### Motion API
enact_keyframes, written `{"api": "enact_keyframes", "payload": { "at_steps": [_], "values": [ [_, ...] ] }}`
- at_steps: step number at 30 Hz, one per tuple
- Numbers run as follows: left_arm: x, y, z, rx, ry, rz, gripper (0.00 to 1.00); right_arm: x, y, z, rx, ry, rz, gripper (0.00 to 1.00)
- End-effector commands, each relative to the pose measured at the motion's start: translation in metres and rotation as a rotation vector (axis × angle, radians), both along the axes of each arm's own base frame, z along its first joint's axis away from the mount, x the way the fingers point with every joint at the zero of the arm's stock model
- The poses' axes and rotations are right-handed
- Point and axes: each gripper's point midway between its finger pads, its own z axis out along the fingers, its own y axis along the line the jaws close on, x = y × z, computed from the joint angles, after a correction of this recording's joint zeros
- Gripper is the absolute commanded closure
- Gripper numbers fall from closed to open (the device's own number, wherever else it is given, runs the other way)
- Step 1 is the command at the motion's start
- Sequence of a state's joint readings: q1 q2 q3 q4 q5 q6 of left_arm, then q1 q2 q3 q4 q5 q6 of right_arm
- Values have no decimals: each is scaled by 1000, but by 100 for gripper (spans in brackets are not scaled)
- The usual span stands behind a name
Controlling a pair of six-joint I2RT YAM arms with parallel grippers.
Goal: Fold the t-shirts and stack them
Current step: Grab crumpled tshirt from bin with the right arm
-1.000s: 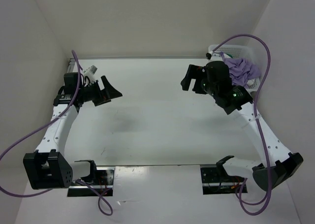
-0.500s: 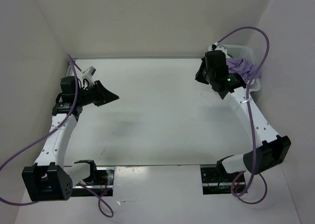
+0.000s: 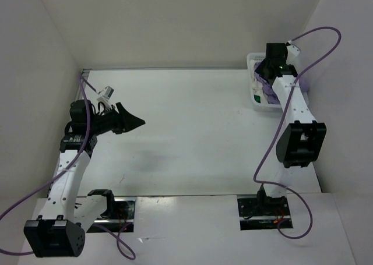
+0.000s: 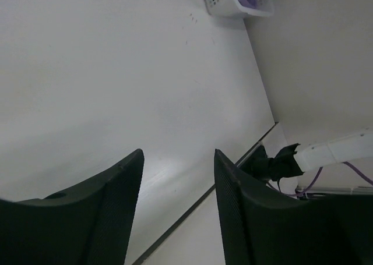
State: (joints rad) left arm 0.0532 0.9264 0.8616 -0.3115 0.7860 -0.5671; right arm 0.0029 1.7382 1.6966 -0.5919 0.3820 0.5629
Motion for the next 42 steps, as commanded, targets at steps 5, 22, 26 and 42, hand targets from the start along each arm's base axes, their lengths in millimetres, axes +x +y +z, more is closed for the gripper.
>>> {"api": "enact_keyframes", "payload": {
  "at_steps": [5, 22, 26, 42],
  "values": [
    [-8, -13, -7, 2, 17, -47, 37, 59, -33, -19, 107, -29, -138, 41],
    [-12, -31, -19, 2, 66, -117, 34, 68, -55, -75, 361, -149, -582, 48],
    [-14, -31, -31, -2, 114, -126, 34, 54, -40, -83, 379, -152, -606, 53],
    [-6, -35, -37, -7, 138, -133, 34, 45, -87, -51, 163, -168, -434, 56]
  ]
}}
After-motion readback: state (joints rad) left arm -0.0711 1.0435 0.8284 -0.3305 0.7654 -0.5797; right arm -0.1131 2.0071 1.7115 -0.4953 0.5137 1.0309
